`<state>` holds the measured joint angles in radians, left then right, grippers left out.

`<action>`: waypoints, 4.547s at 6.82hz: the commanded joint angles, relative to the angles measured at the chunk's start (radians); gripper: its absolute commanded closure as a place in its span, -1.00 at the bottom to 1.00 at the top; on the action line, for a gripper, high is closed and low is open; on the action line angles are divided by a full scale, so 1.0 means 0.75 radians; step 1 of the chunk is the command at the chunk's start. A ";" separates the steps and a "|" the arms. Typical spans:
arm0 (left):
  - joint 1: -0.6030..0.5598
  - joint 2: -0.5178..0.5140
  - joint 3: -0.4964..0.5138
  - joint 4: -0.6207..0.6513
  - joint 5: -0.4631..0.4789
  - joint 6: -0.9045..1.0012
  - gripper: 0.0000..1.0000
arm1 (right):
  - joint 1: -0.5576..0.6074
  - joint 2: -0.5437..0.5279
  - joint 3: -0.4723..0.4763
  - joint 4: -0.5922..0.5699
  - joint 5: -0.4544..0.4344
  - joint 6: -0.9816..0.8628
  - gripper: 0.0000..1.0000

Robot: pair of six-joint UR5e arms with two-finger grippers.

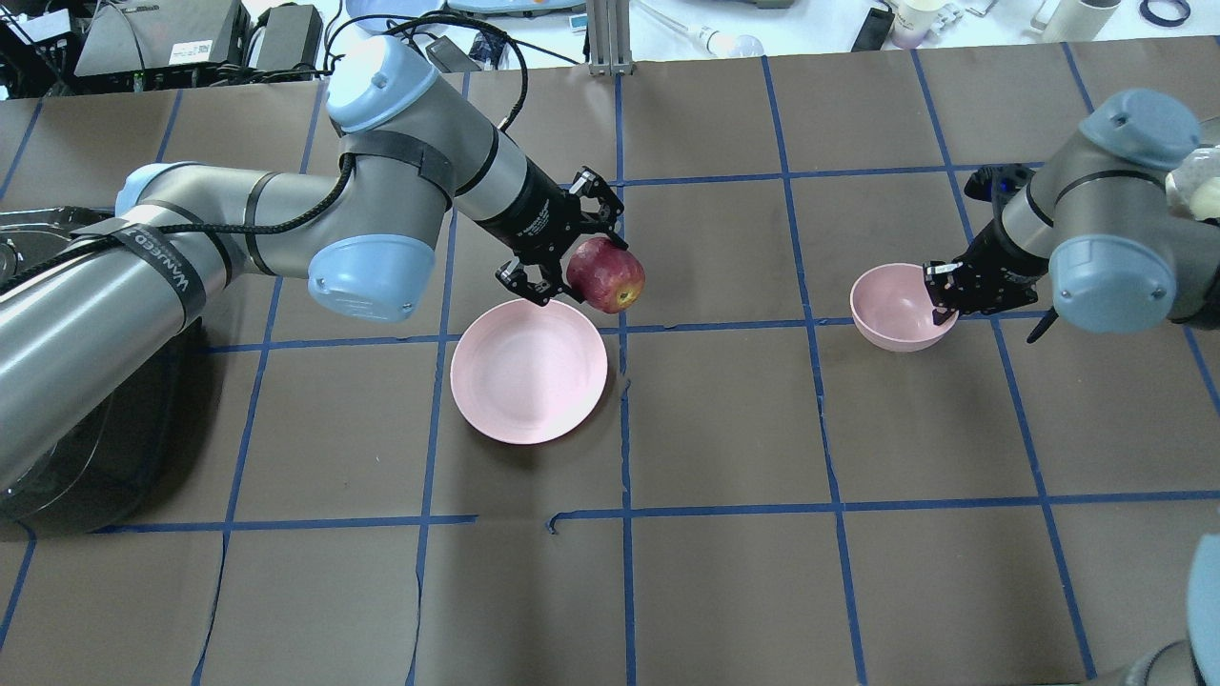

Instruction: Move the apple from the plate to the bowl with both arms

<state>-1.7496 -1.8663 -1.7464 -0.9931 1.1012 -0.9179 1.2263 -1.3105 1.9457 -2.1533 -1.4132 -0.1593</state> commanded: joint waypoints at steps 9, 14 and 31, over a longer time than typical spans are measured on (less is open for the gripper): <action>-0.097 -0.013 -0.011 0.045 -0.004 -0.162 0.94 | 0.611 -0.026 0.259 -0.397 0.193 0.313 -0.99; -0.193 -0.039 -0.097 0.113 0.008 -0.175 0.86 | 0.359 -0.073 -0.065 -0.047 -0.200 0.184 -1.00; -0.112 0.326 0.222 -0.543 0.564 0.573 -0.99 | 0.423 -0.437 -0.404 0.739 -0.159 0.247 -1.00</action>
<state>-1.8733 -1.6474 -1.5793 -1.3832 1.4437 -0.6826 1.5372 -1.6379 1.6597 -1.6300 -1.5331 0.0261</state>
